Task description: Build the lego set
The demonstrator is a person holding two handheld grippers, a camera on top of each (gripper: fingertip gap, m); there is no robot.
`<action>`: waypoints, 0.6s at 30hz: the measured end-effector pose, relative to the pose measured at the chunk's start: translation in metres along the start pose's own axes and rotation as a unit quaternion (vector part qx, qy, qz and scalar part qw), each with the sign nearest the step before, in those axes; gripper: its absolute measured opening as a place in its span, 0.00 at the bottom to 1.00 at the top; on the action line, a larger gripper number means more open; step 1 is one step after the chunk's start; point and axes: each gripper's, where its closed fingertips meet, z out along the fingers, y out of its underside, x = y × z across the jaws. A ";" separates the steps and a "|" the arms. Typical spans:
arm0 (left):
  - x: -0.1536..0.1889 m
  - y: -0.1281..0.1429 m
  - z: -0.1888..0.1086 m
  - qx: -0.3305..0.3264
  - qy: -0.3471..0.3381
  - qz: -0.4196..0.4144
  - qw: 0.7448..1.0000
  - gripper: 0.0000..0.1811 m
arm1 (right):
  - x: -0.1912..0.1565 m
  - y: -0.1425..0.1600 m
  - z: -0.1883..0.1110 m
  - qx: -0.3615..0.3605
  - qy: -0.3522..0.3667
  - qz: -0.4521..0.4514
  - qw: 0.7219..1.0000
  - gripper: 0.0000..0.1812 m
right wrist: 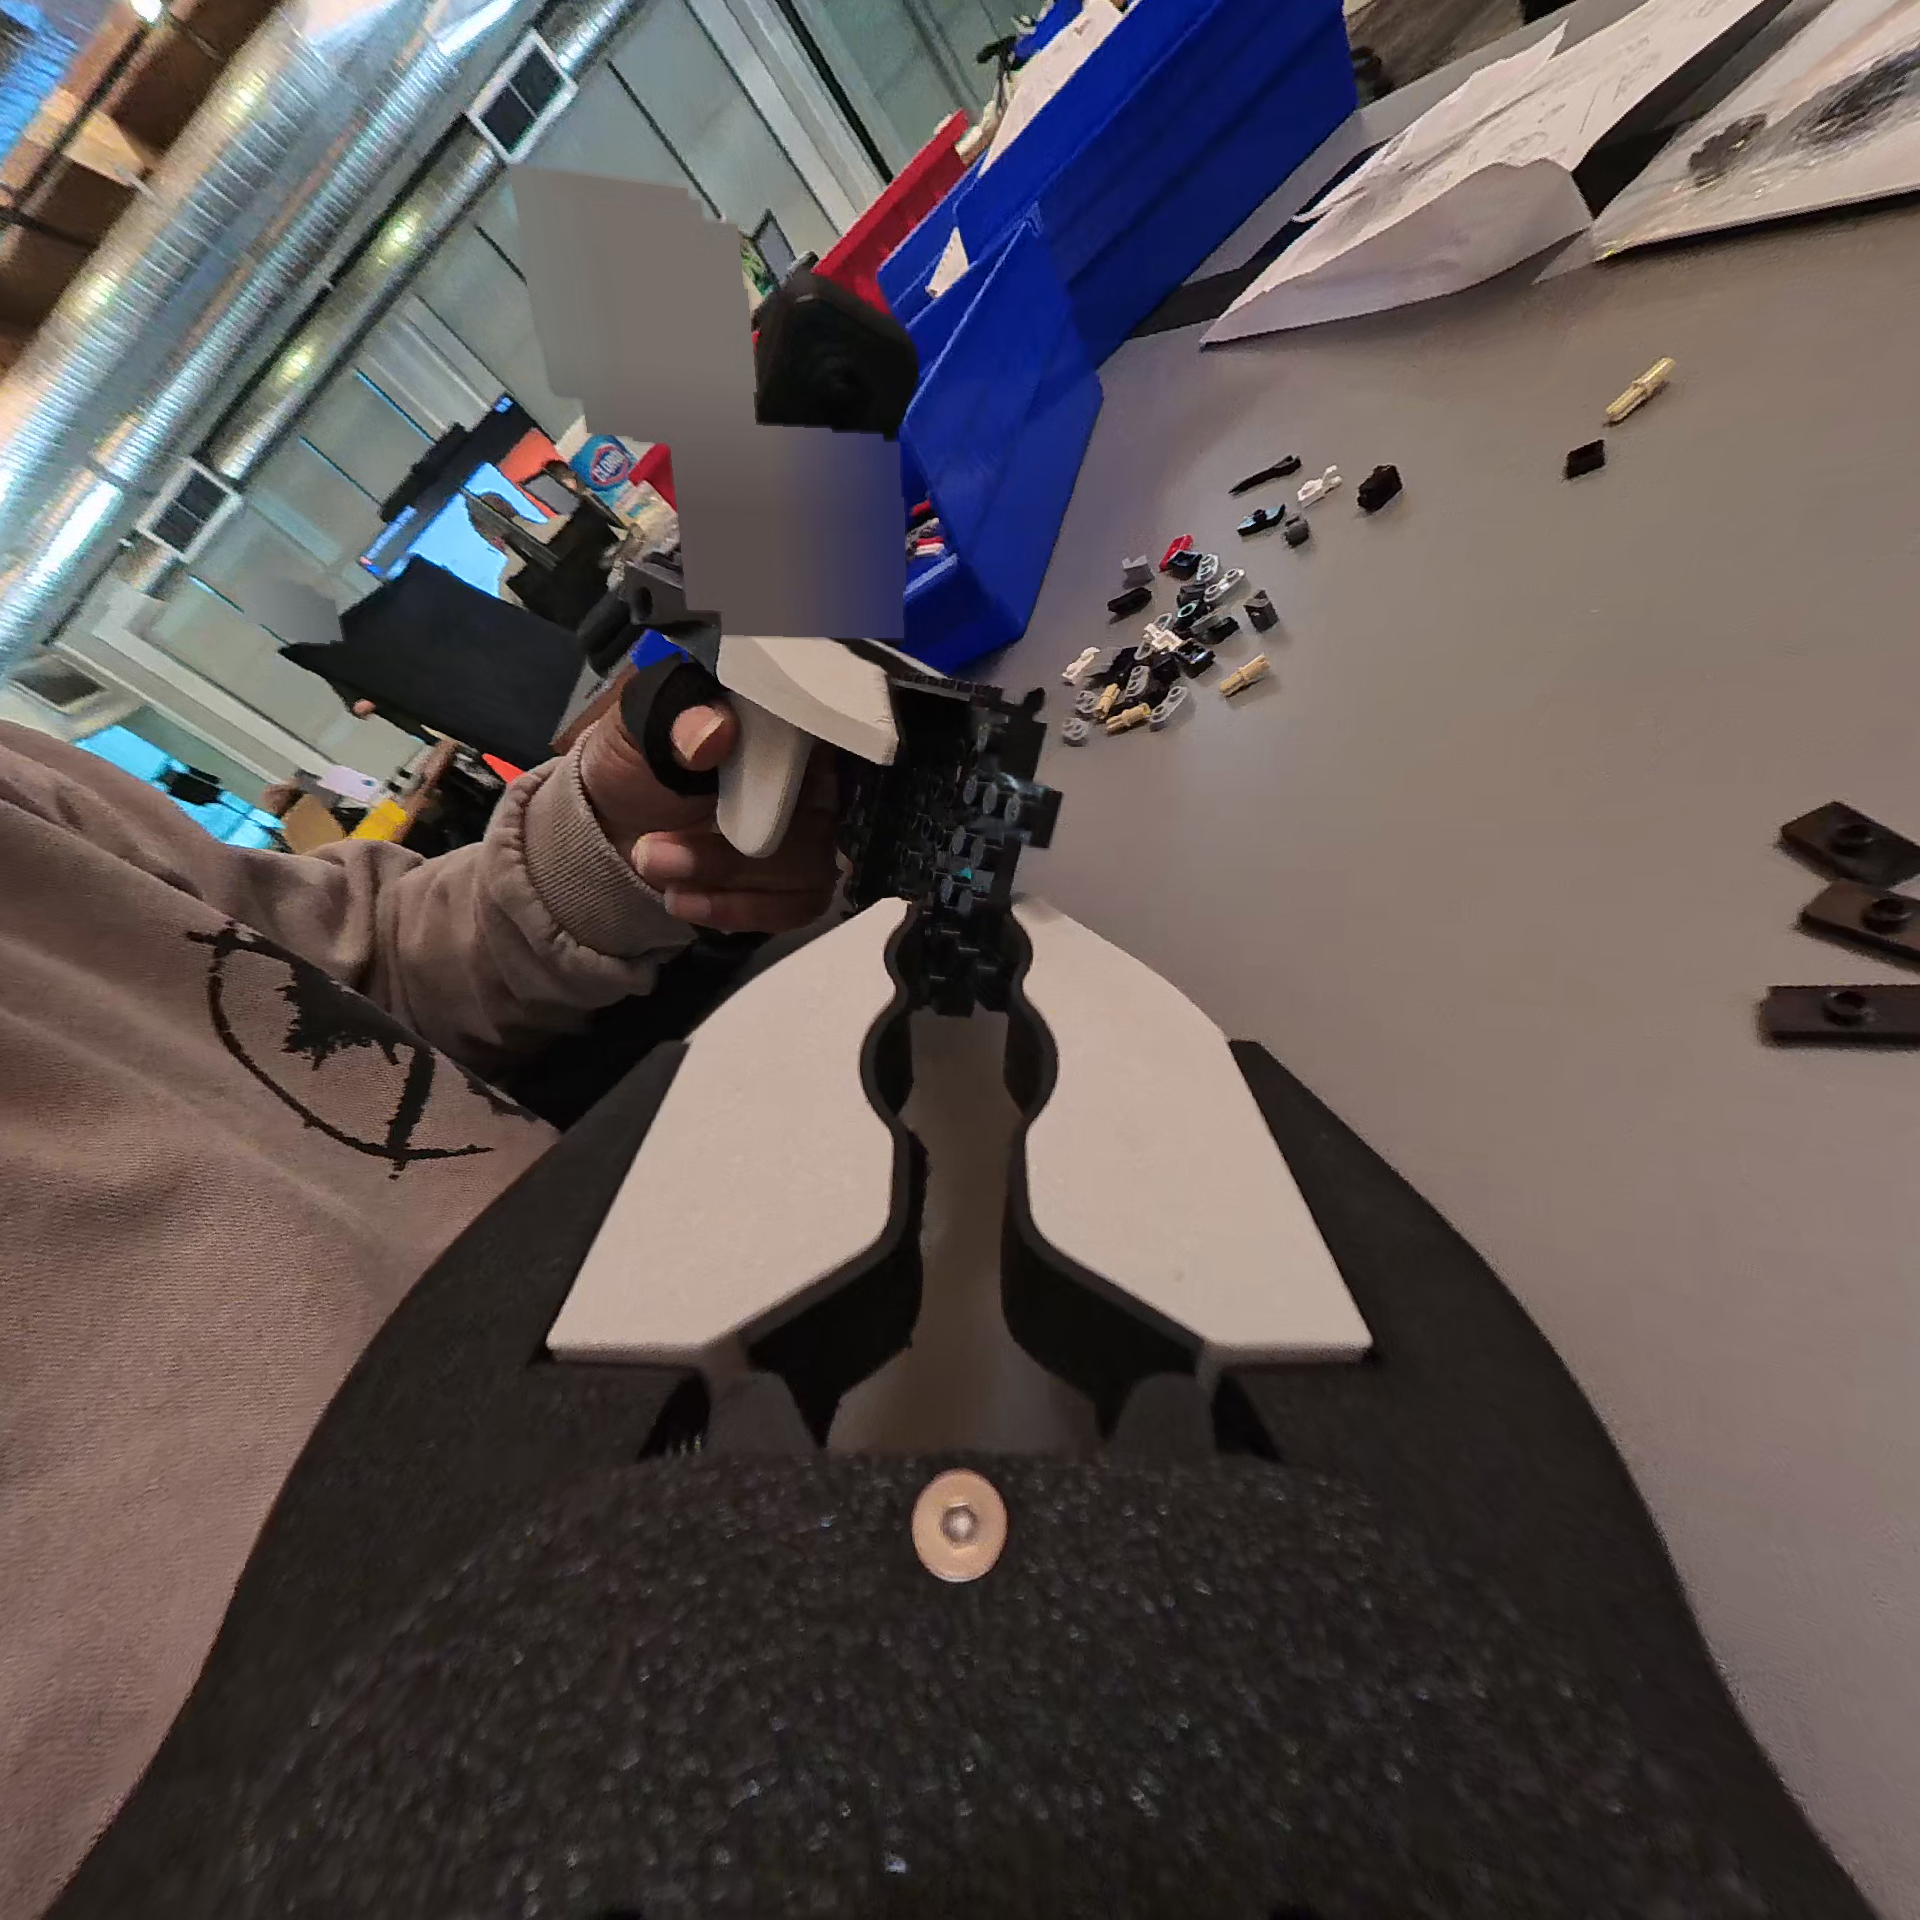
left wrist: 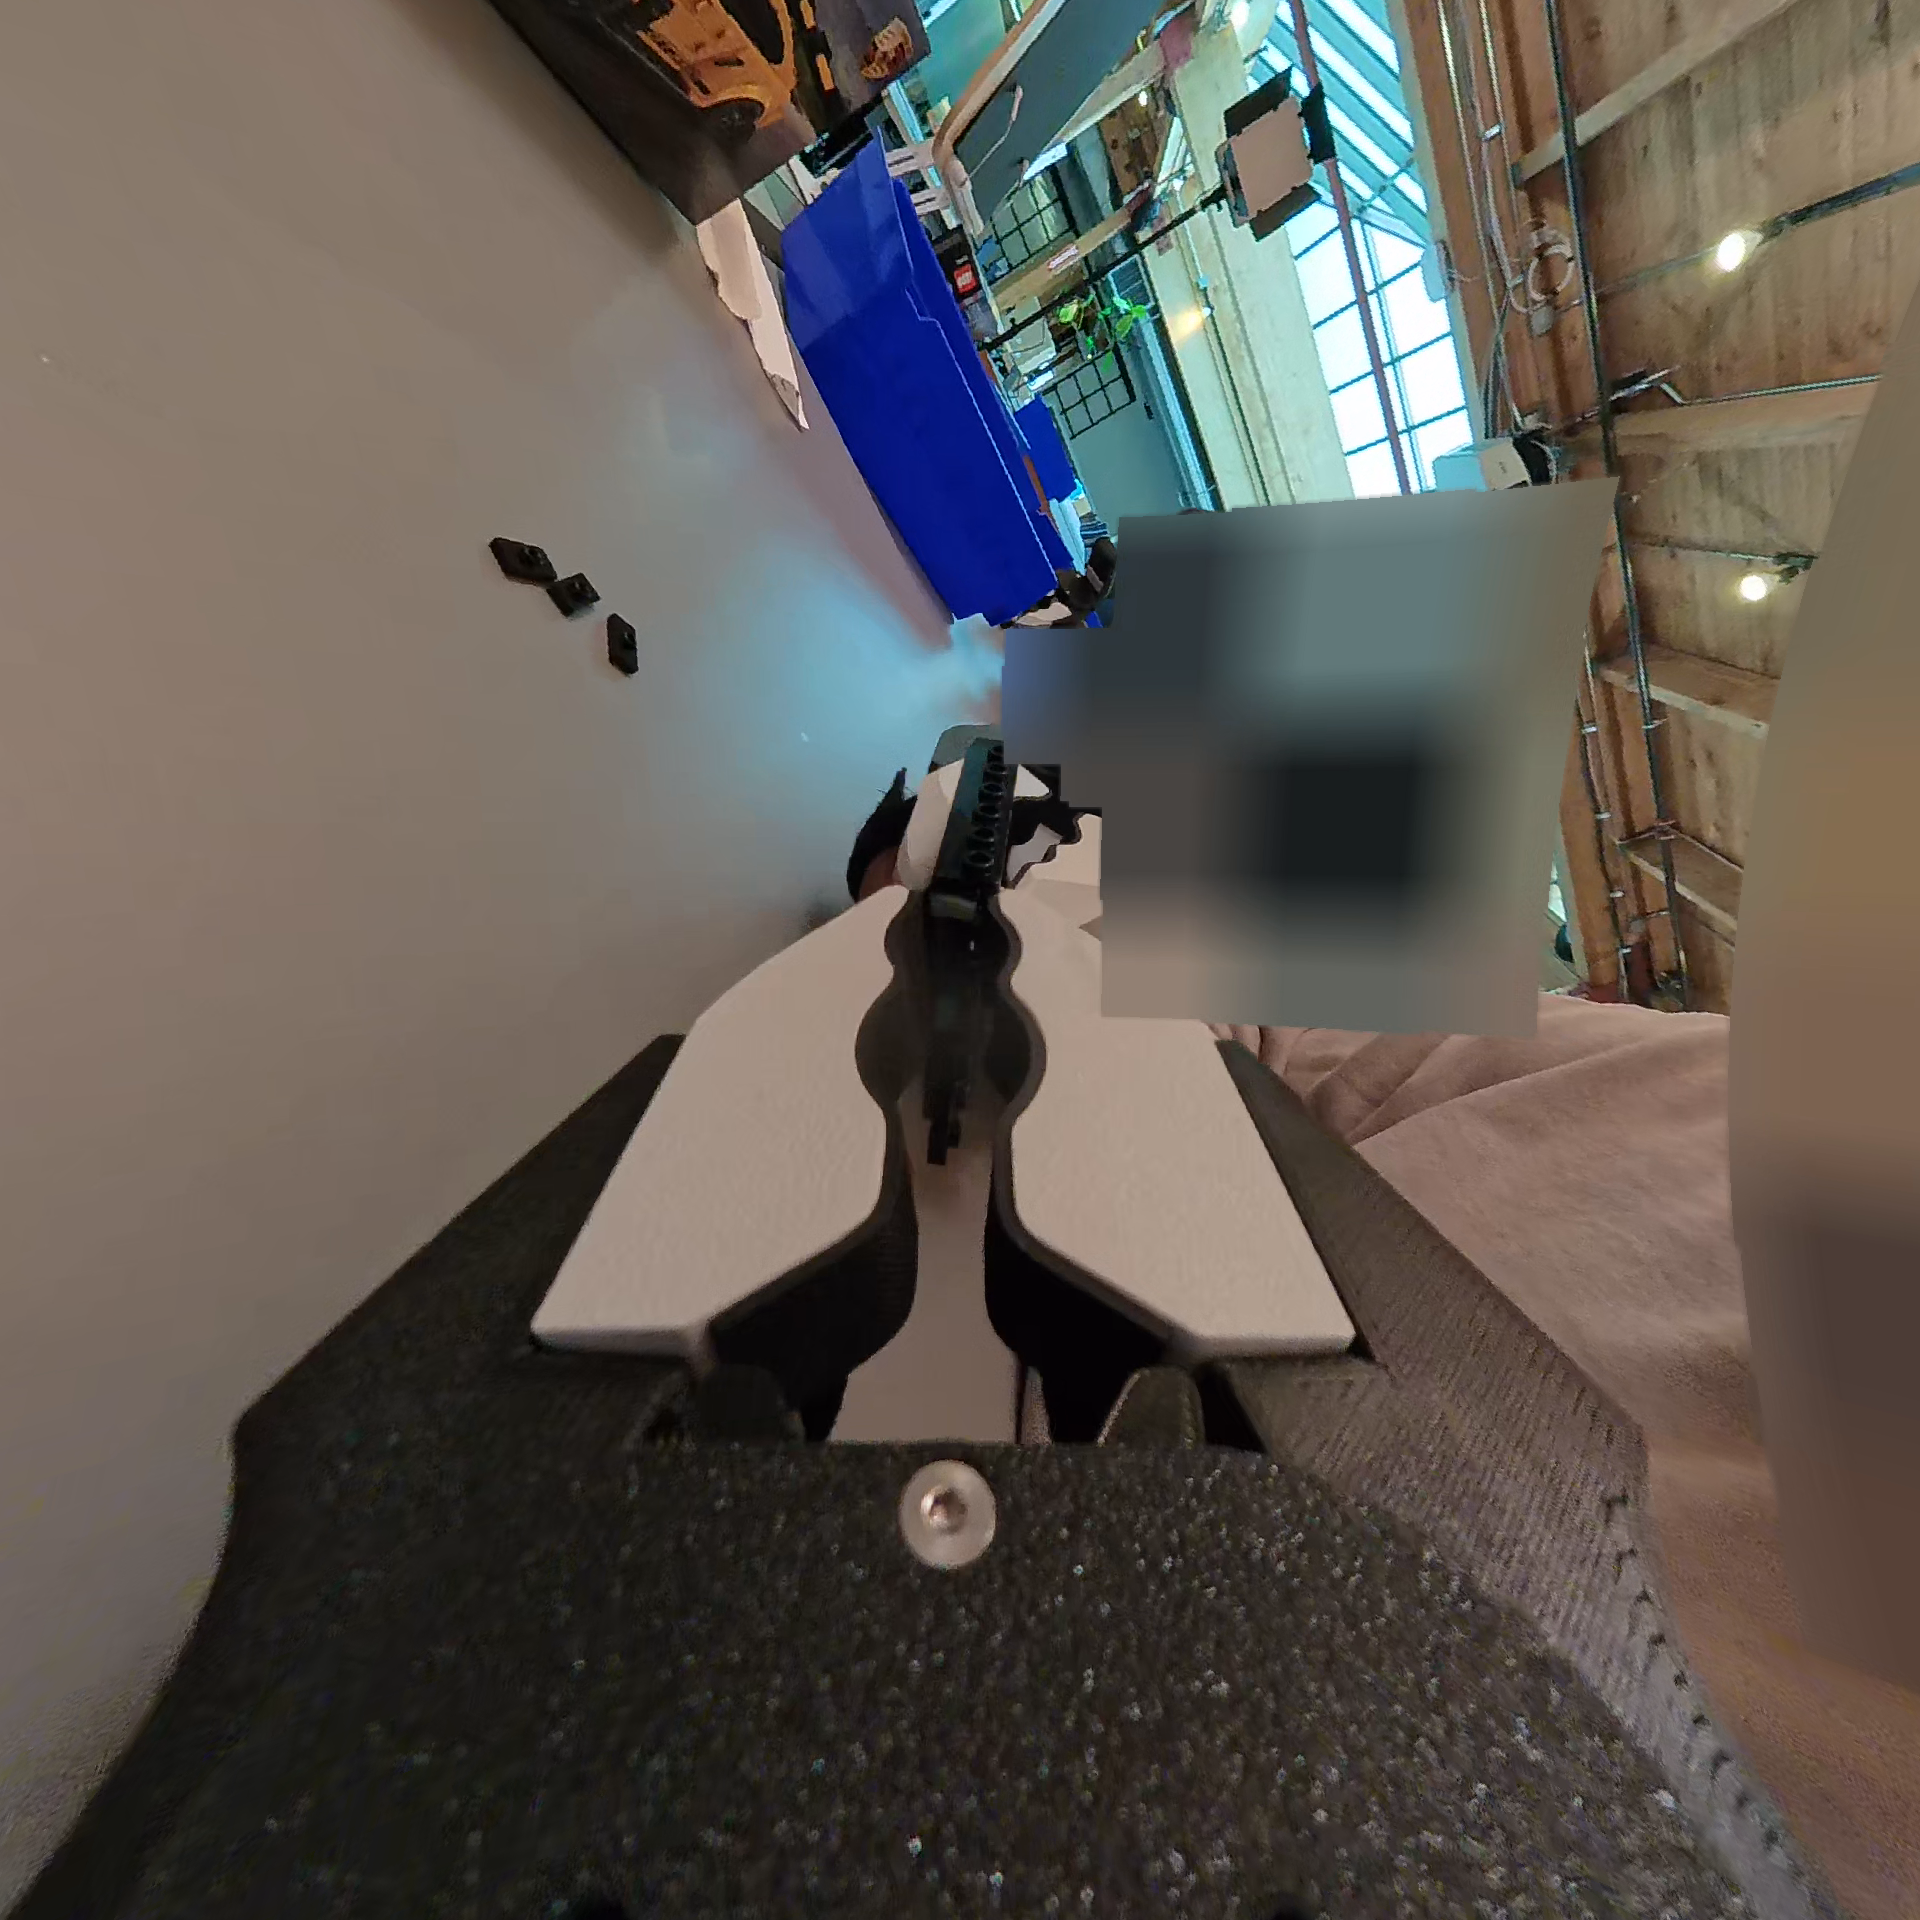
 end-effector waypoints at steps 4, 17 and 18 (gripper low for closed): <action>0.003 0.002 0.000 -0.011 0.009 0.004 1.000 0.05 | -0.004 -0.001 -0.001 0.007 -0.041 0.039 0.998 0.05; 0.007 0.010 -0.003 -0.051 -0.003 0.039 0.998 0.05 | -0.009 0.003 -0.003 -0.023 -0.070 0.021 0.997 0.05; 0.007 0.011 -0.003 -0.056 -0.005 0.044 0.997 0.05 | -0.009 0.004 -0.003 -0.027 -0.071 0.019 0.997 0.05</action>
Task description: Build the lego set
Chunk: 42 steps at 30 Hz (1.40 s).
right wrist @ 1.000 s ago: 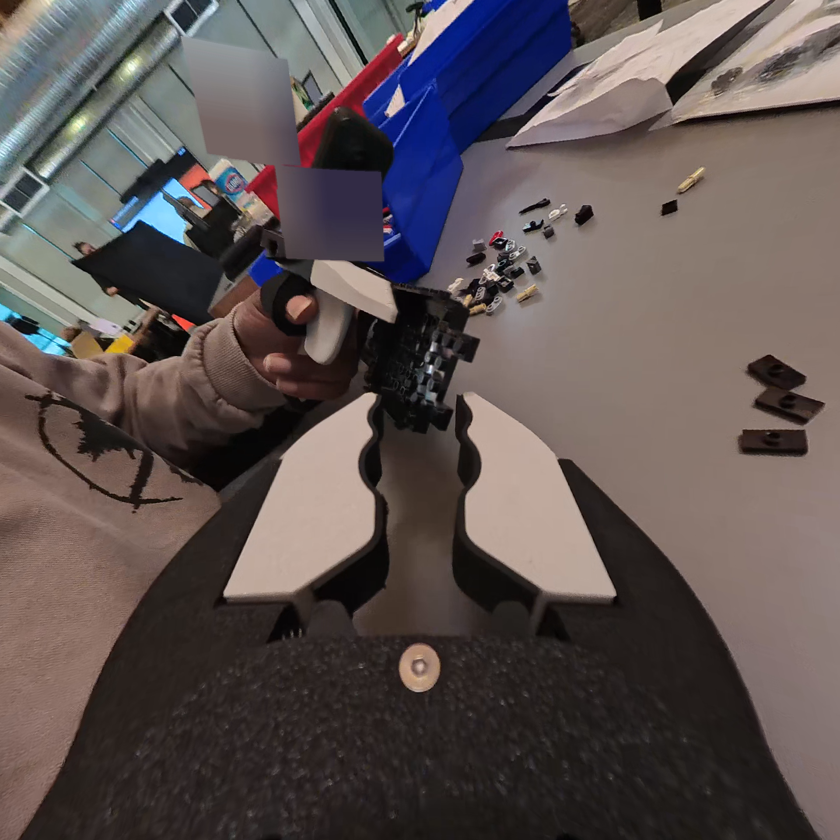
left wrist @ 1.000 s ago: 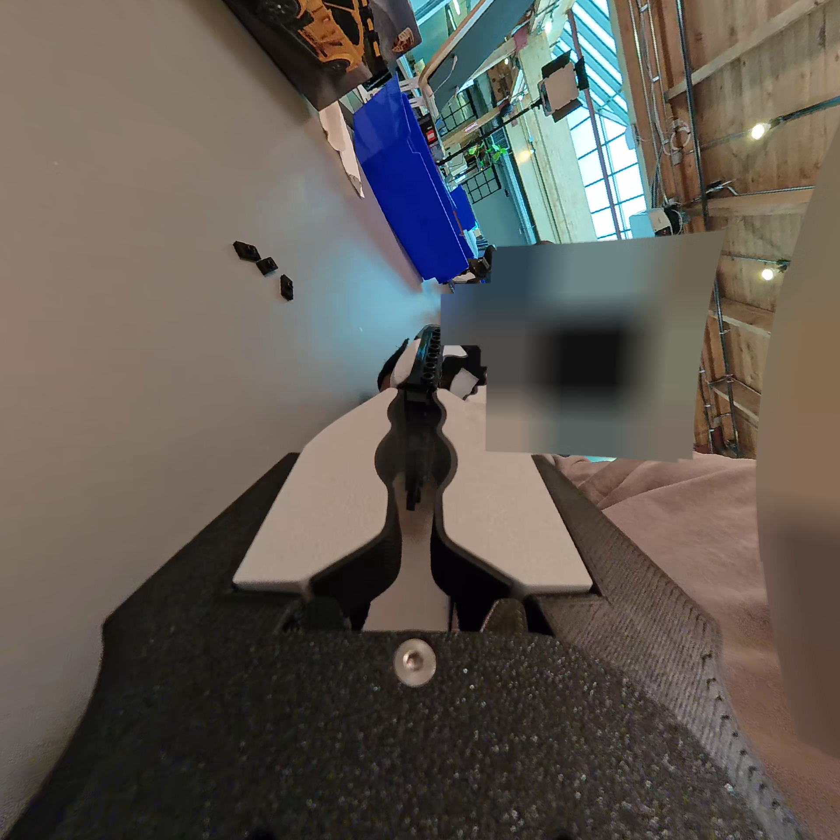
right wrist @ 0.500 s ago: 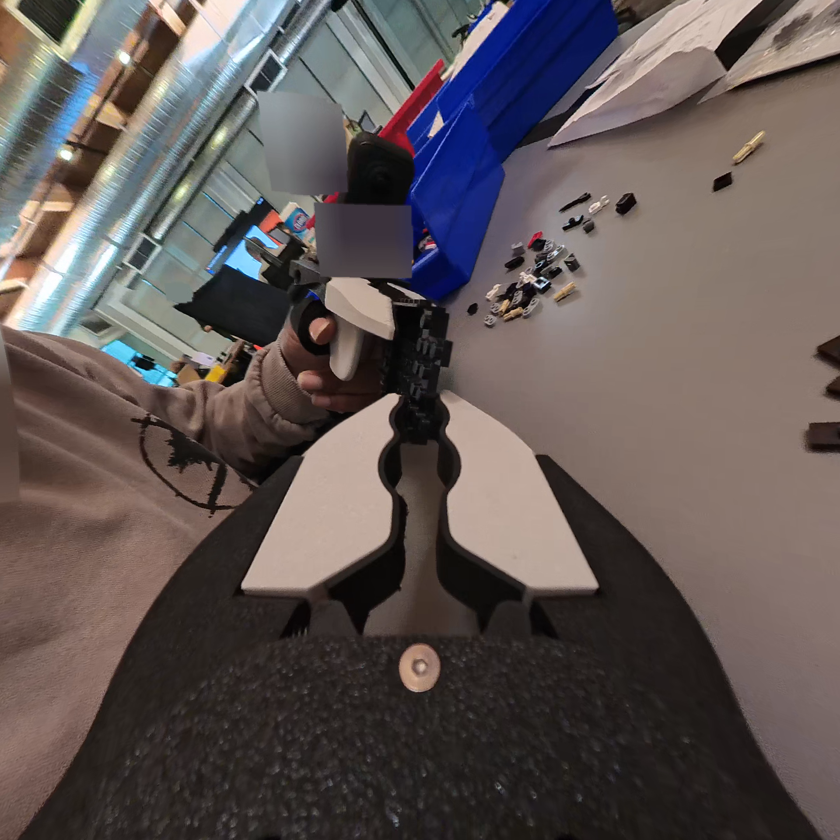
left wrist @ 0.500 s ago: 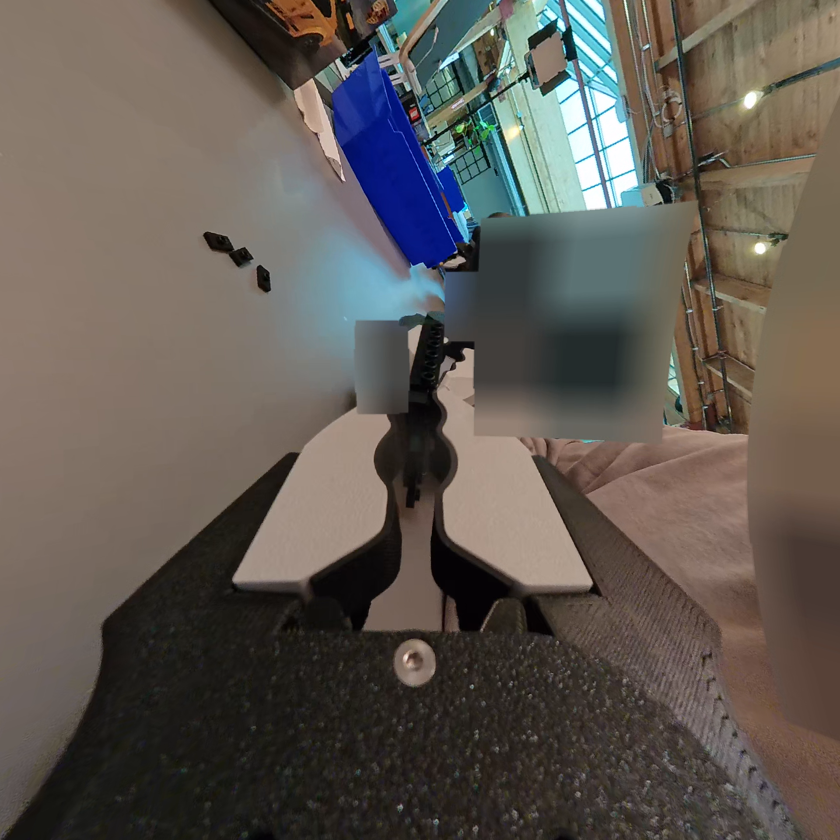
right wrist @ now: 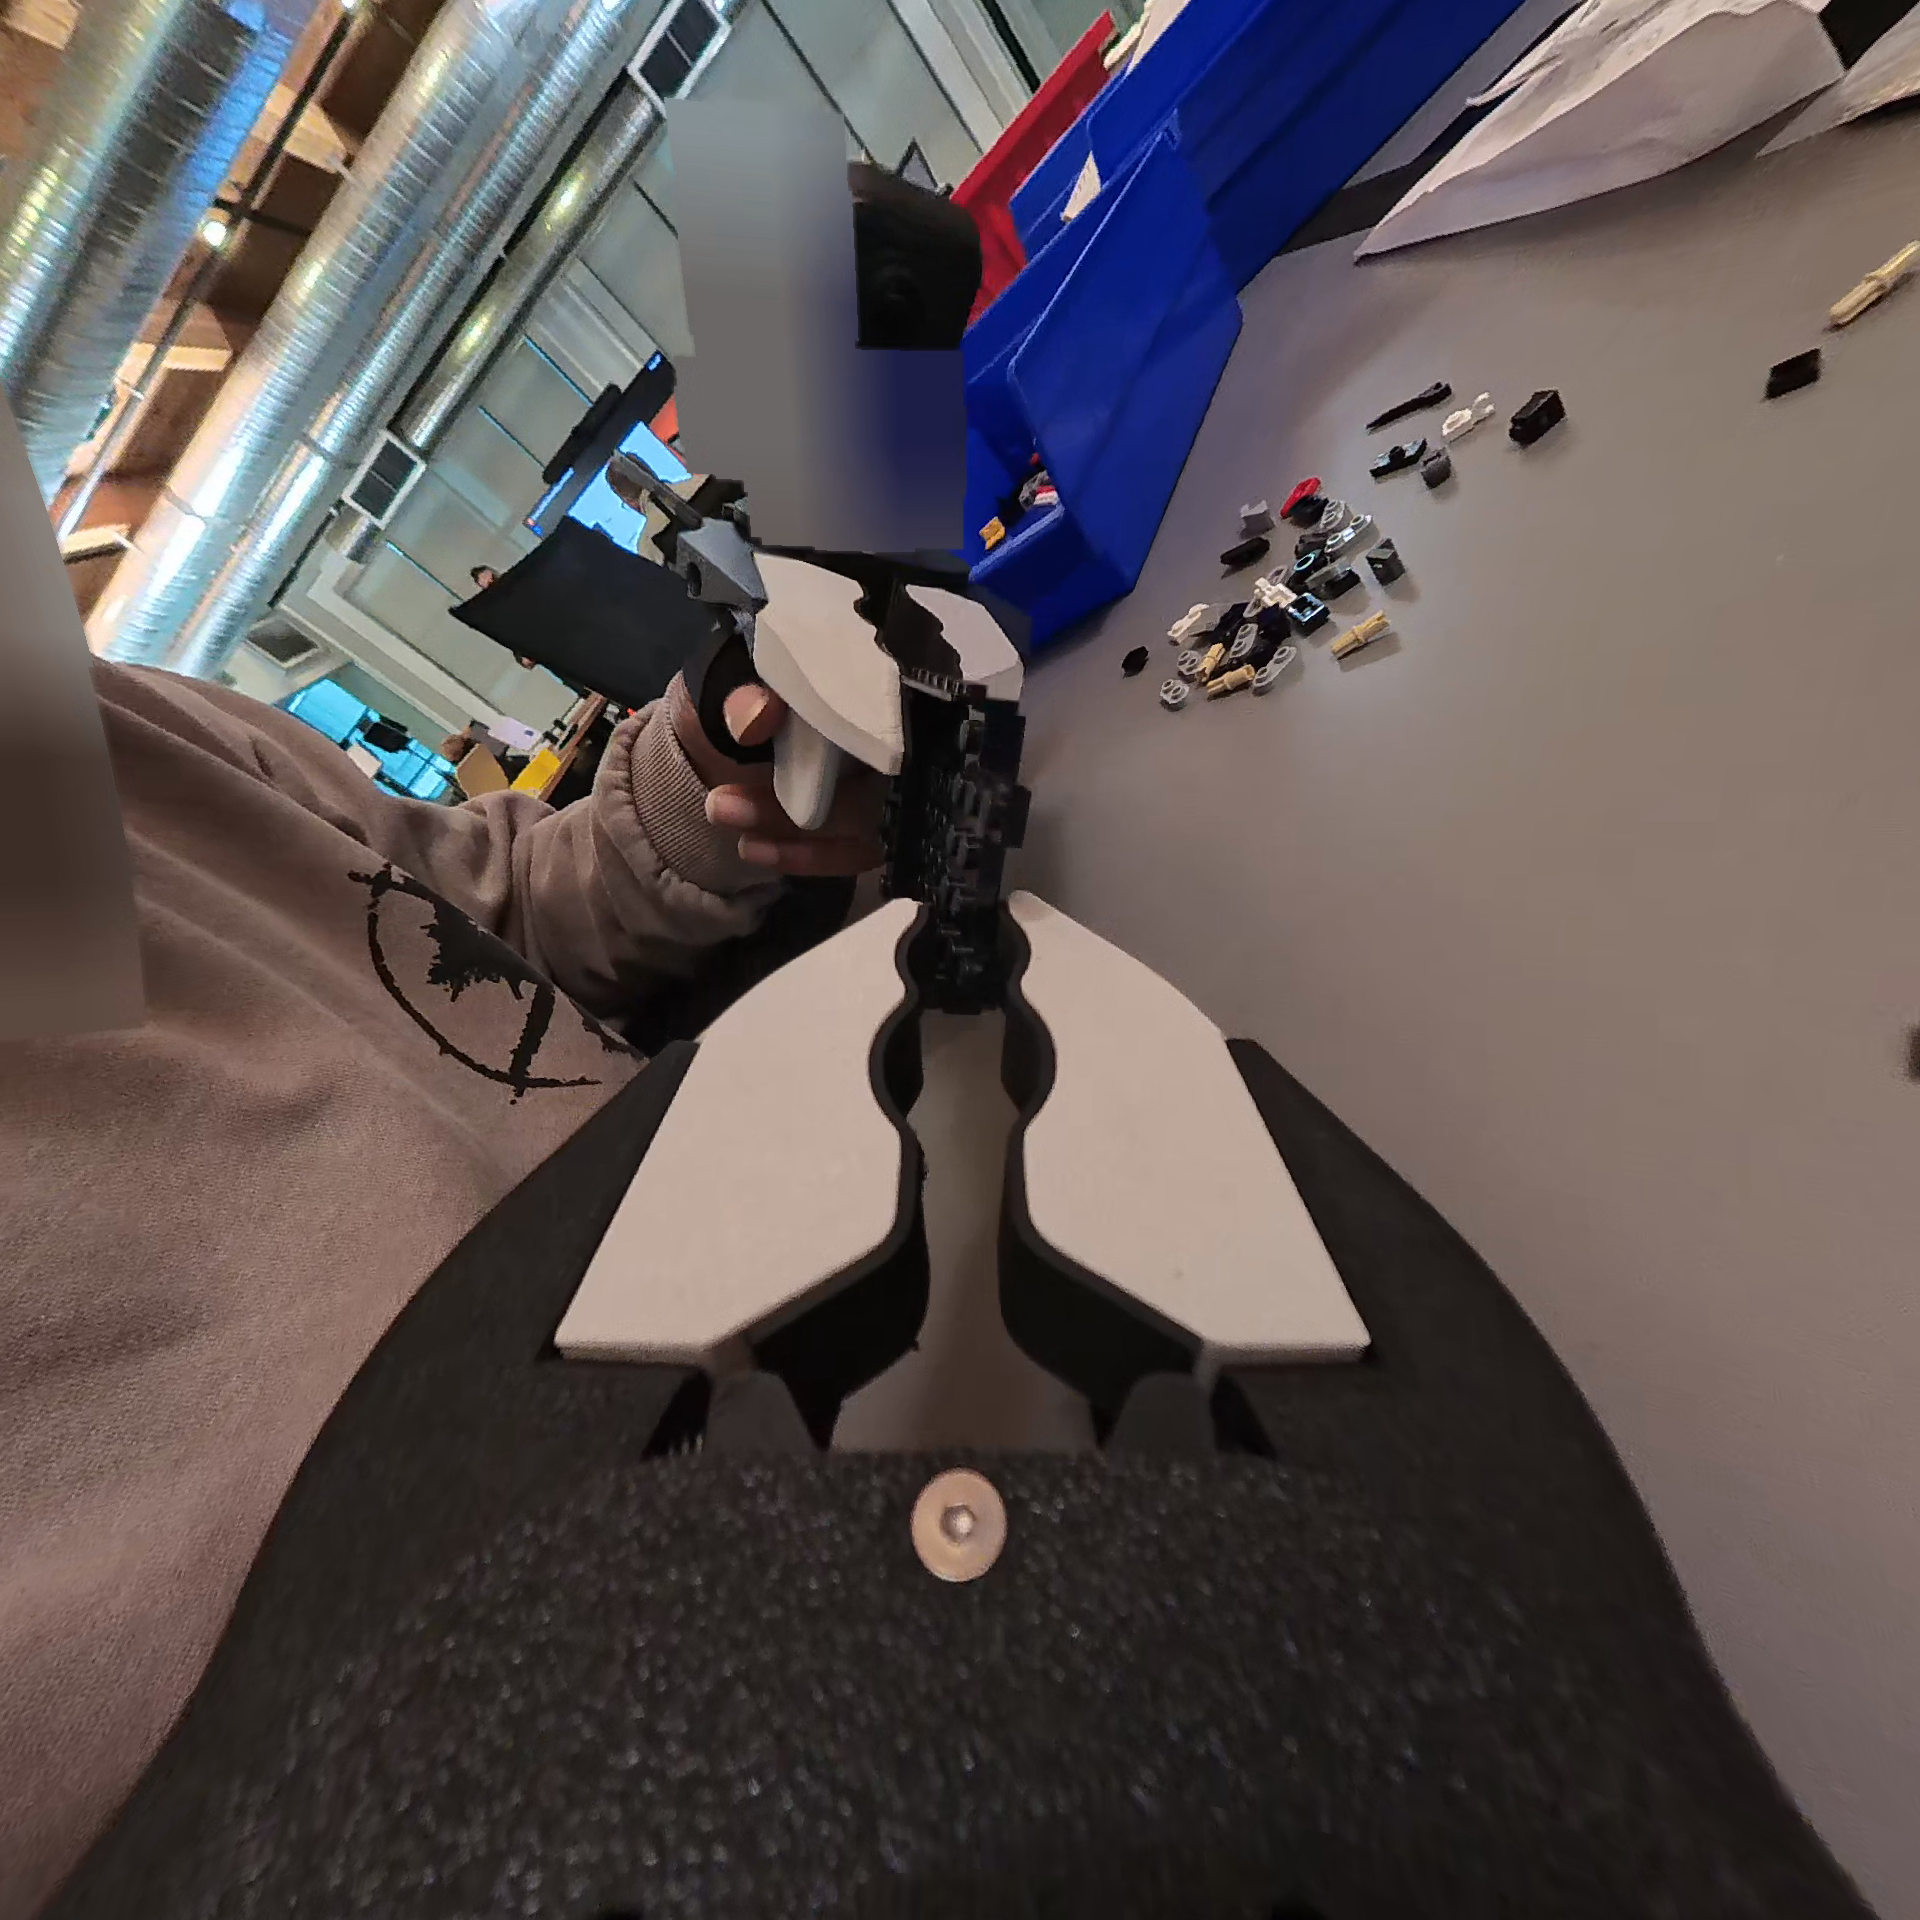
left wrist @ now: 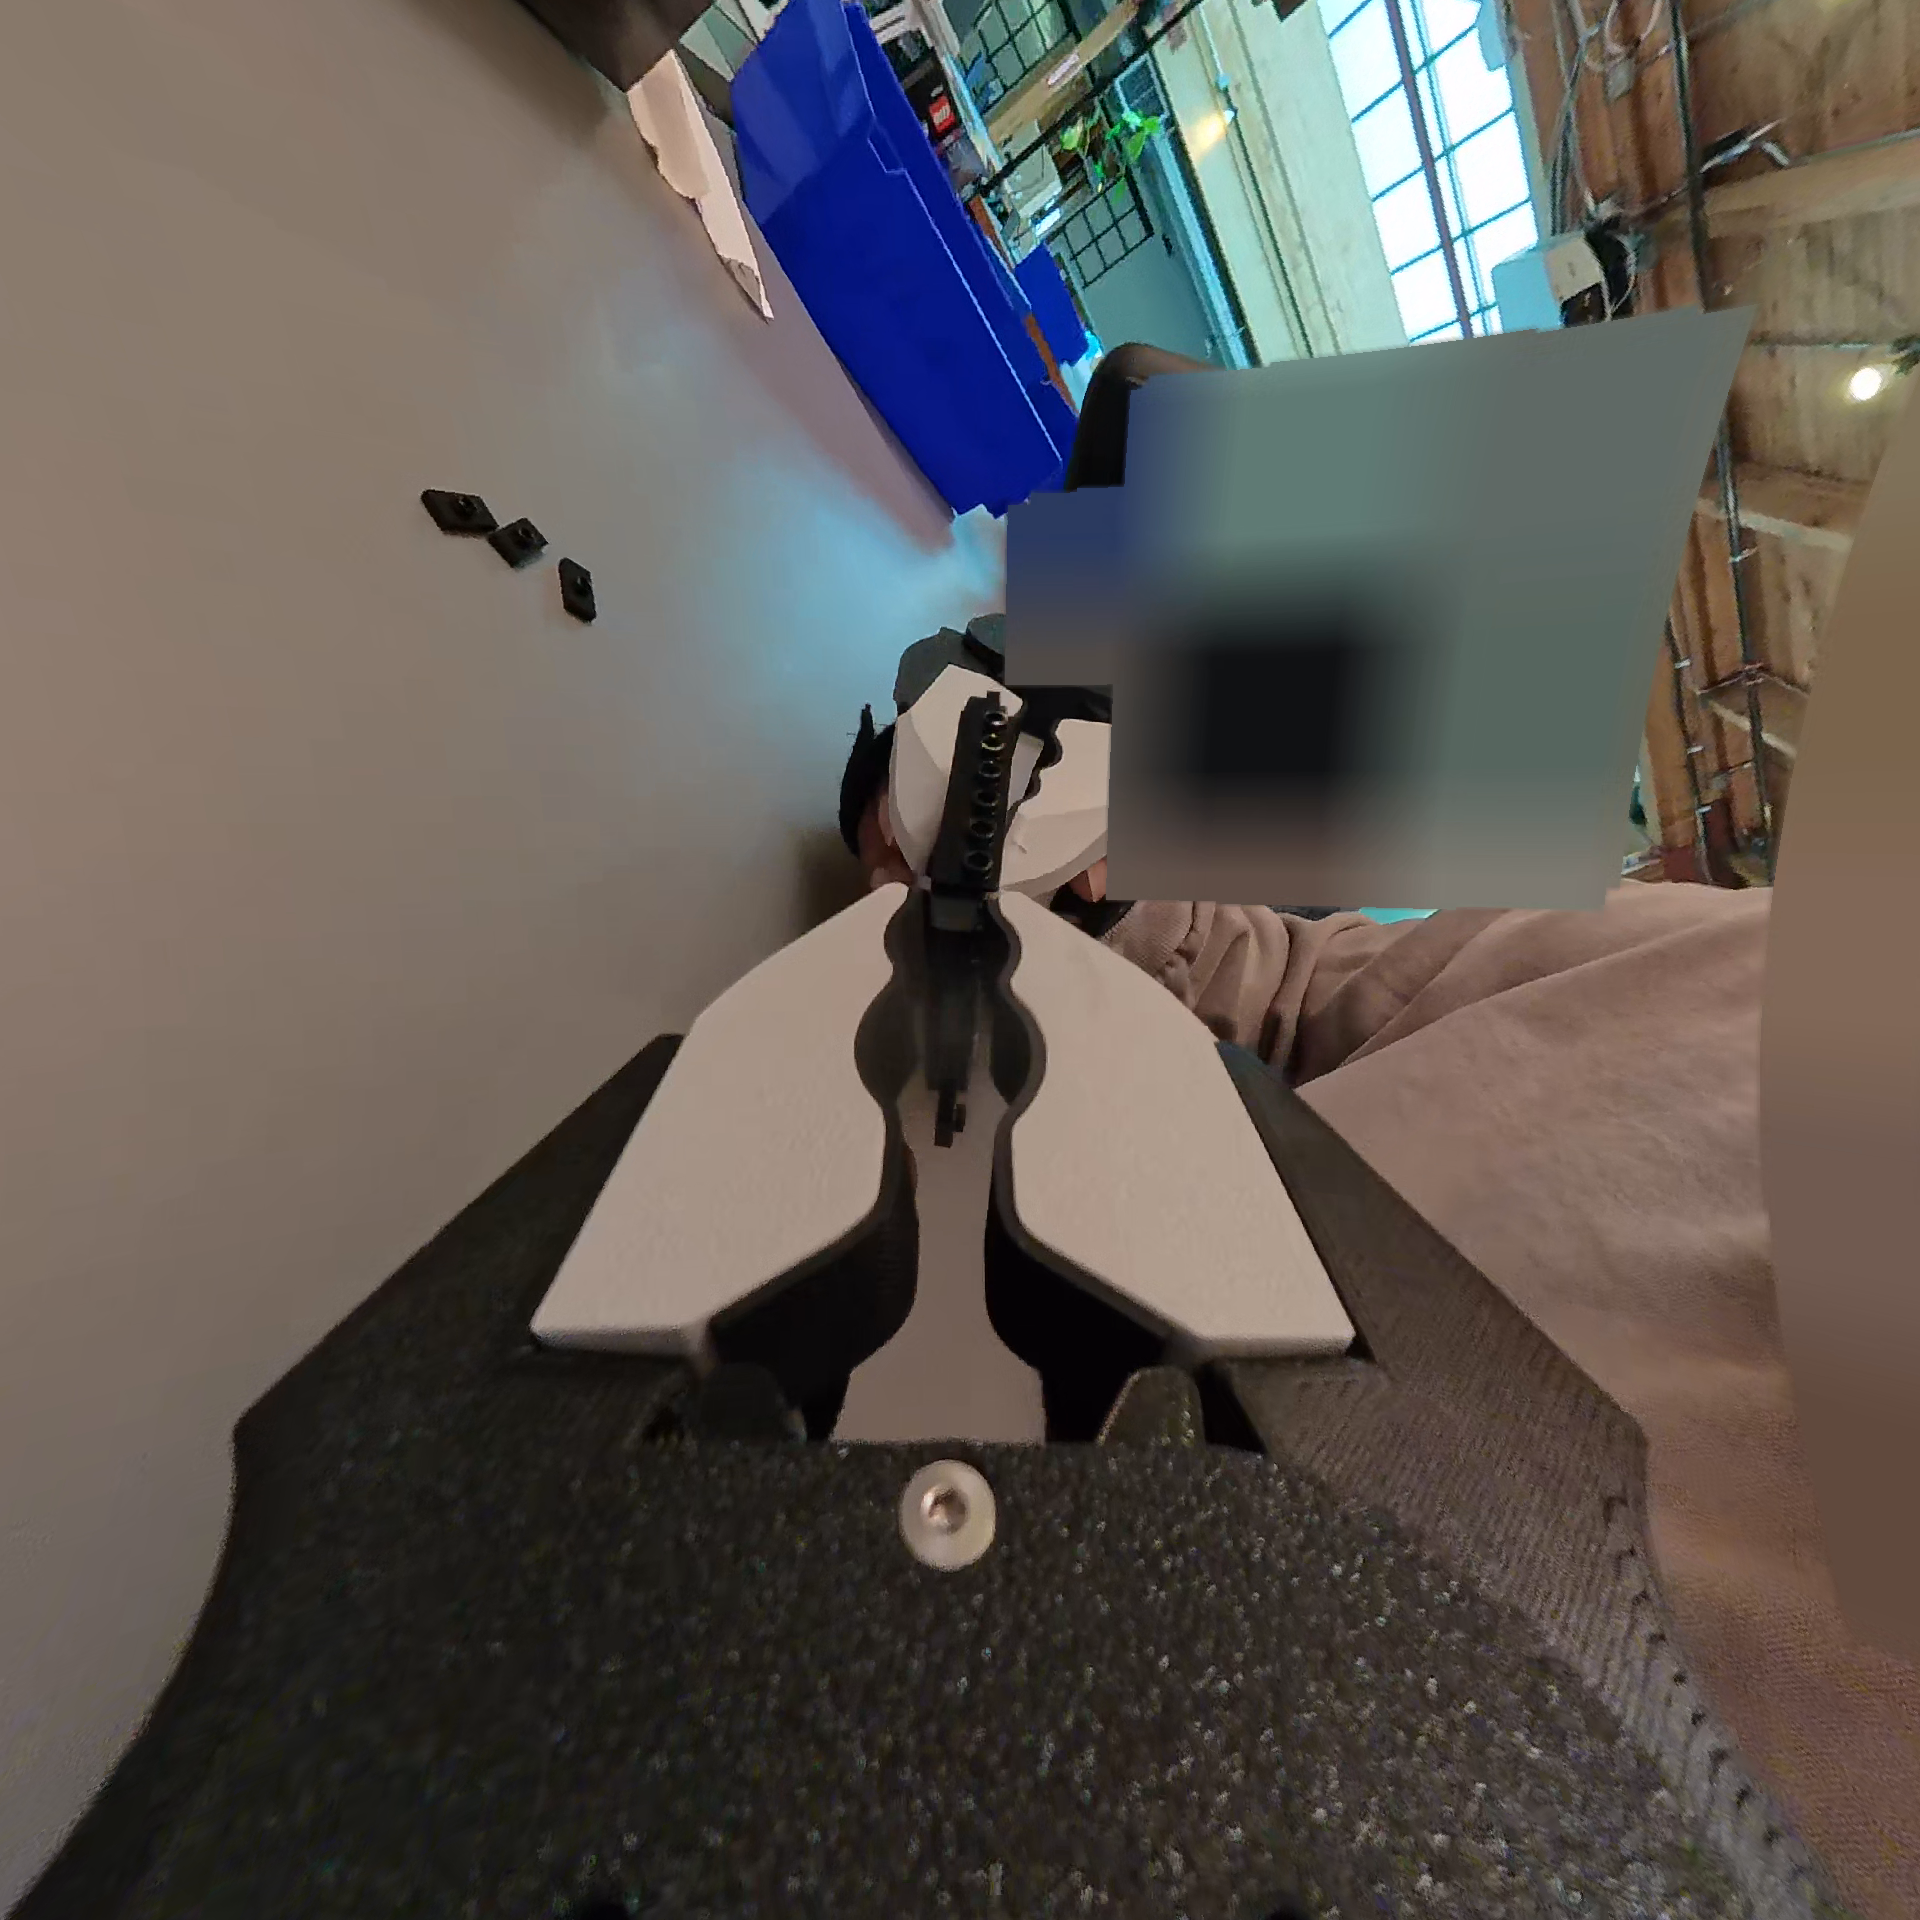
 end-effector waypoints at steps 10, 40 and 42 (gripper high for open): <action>-0.004 0.007 0.003 -0.027 -0.033 0.032 0.999 0.05 | 0.009 0.008 -0.003 -0.038 0.041 -0.030 0.998 0.06; 0.015 0.009 0.010 -0.028 -0.034 0.075 0.996 0.06 | -0.010 0.005 -0.006 -0.013 -0.059 0.027 0.998 0.06; 0.019 0.009 0.010 -0.032 -0.041 0.092 0.994 0.06 | -0.011 0.005 -0.007 -0.019 -0.052 0.003 0.998 0.09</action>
